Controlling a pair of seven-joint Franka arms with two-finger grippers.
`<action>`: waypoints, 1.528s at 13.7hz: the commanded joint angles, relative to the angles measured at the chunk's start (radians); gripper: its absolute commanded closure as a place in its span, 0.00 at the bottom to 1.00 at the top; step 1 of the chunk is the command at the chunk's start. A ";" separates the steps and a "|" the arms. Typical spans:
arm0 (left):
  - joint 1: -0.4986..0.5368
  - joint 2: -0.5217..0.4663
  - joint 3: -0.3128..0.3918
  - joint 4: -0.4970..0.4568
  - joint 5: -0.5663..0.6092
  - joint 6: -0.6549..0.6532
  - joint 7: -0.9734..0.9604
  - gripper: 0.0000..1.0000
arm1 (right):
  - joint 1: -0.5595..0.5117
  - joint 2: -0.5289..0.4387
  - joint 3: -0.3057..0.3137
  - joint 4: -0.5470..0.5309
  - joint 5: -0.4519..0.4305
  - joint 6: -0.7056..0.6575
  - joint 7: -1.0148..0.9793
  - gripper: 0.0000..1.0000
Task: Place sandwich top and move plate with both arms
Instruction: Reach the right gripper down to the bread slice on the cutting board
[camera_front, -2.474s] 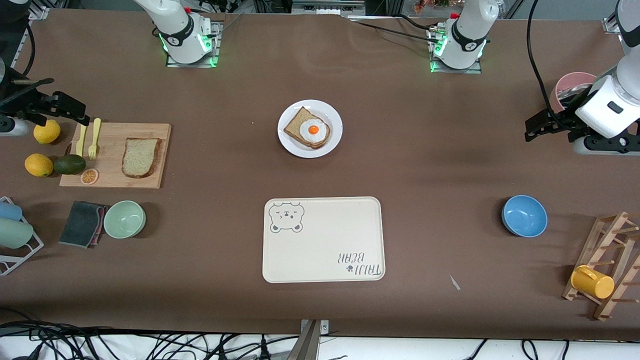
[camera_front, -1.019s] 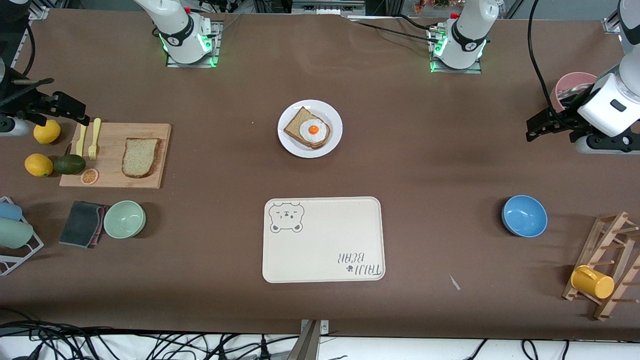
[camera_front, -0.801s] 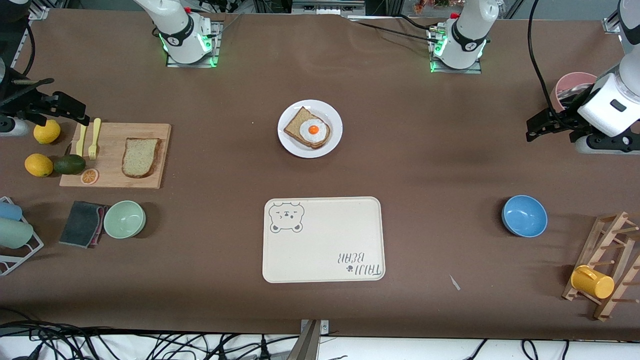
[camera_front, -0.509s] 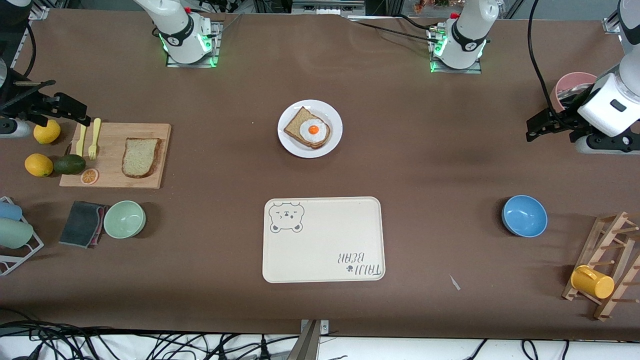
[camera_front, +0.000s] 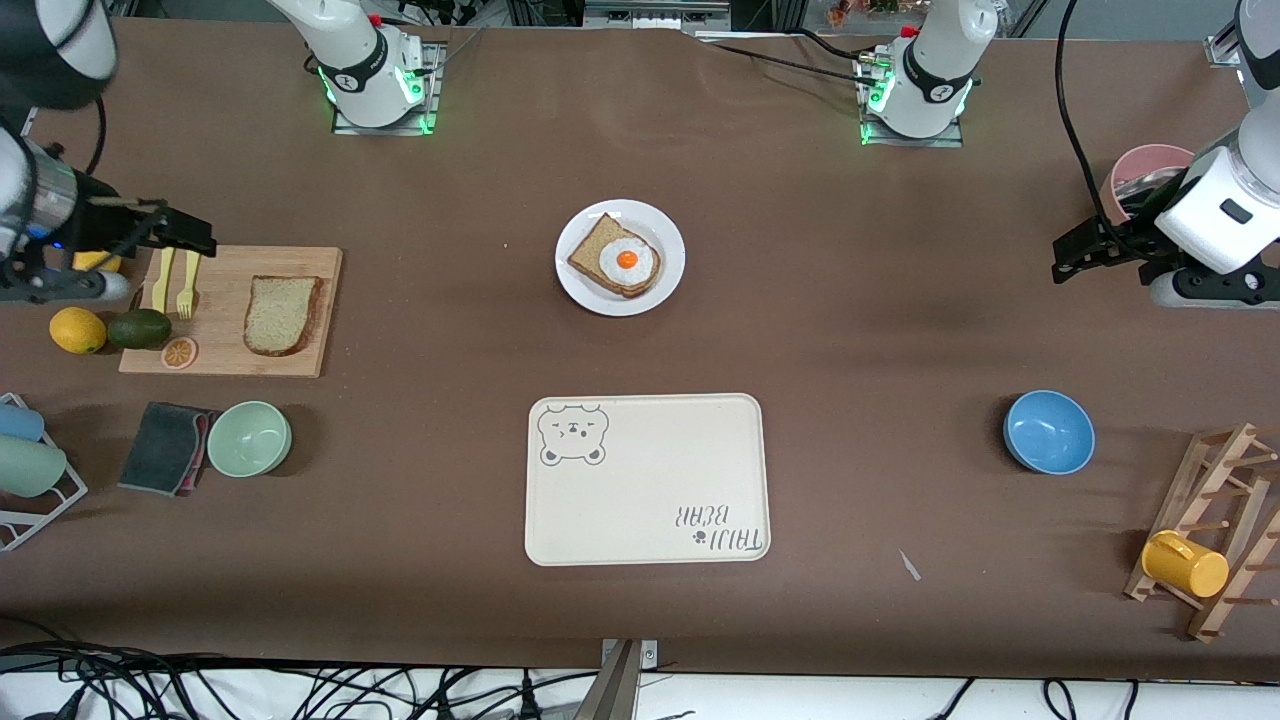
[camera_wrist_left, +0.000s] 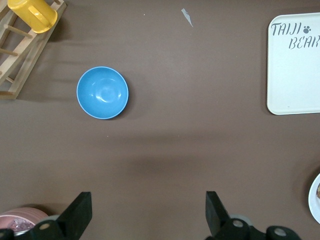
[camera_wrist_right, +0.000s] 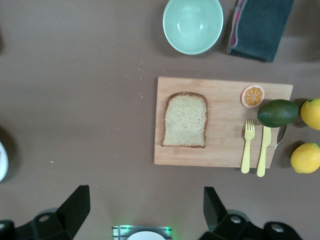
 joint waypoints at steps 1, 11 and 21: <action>0.000 0.008 -0.001 0.026 -0.019 -0.010 0.000 0.00 | 0.010 0.015 0.001 -0.125 -0.065 0.136 0.016 0.00; 0.000 0.010 0.000 0.026 -0.019 -0.010 0.000 0.00 | 0.044 0.193 0.000 -0.392 -0.286 0.625 0.333 0.28; 0.000 0.010 0.000 0.026 -0.019 -0.010 0.000 0.00 | 0.044 0.278 -0.005 -0.459 -0.376 0.764 0.489 0.43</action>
